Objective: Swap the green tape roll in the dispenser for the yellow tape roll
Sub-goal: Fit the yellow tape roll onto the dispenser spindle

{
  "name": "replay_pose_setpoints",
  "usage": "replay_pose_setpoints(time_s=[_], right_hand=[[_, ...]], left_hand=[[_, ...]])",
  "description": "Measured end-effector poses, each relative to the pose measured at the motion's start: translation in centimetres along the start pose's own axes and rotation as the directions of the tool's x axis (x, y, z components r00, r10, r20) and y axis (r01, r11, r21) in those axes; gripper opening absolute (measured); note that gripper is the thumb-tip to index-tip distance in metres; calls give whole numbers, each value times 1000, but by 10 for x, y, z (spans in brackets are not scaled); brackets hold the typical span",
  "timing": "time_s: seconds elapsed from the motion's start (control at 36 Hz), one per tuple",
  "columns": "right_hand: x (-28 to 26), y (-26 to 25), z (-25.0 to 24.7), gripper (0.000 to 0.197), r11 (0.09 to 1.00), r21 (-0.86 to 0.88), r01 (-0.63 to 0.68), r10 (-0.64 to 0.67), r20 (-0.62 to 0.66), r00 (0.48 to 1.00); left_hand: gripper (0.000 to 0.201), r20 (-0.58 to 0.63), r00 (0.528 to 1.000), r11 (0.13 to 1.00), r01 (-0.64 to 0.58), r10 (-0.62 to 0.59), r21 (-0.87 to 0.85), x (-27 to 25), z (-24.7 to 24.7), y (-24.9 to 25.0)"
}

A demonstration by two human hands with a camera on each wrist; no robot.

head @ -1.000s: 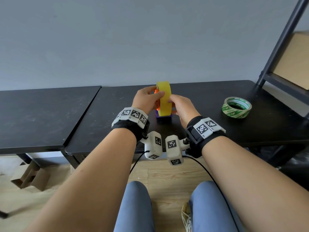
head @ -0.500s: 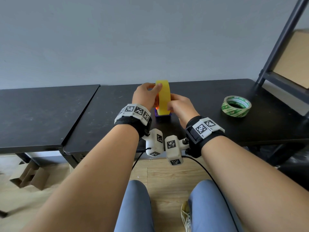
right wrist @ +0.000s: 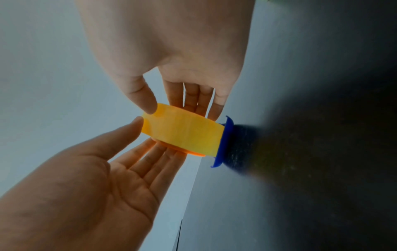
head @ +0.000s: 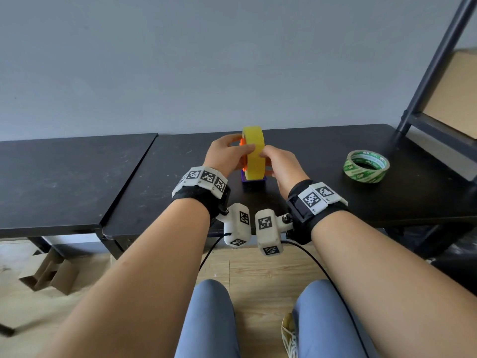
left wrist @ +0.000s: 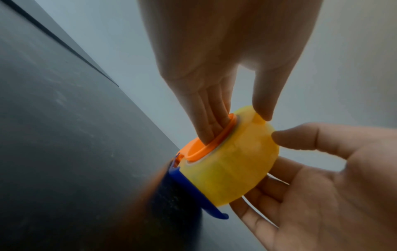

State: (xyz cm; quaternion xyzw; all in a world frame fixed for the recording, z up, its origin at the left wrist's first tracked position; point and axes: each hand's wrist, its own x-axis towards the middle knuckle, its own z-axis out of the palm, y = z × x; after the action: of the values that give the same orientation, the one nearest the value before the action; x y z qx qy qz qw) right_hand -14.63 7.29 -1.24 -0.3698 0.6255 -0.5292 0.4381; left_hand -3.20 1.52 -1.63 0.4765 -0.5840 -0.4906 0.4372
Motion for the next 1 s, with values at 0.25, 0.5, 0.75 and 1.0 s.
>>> replay_pose_setpoints(time_s=[0.25,0.5,0.75,1.0], right_hand=[[1,1,0,43,1000,-11,2,-2,-26,1000],[-3,5,-3,43,997,-32,66,-64,59,996],[-7,2,0,31,999,-17,38,-37,60,997],[-7,-4,3,9,1000,5,-25,25,-4,1000]], left_hand=[[53,-71,997,999,-40,43,37,1,6,2],[44,-99,991,988,-75,88,133,3,8,4],[39,-127,988,986,-73,92,148,2,7,2],[53,-12,1000,1000,14,-14,-28,-2,0,1]])
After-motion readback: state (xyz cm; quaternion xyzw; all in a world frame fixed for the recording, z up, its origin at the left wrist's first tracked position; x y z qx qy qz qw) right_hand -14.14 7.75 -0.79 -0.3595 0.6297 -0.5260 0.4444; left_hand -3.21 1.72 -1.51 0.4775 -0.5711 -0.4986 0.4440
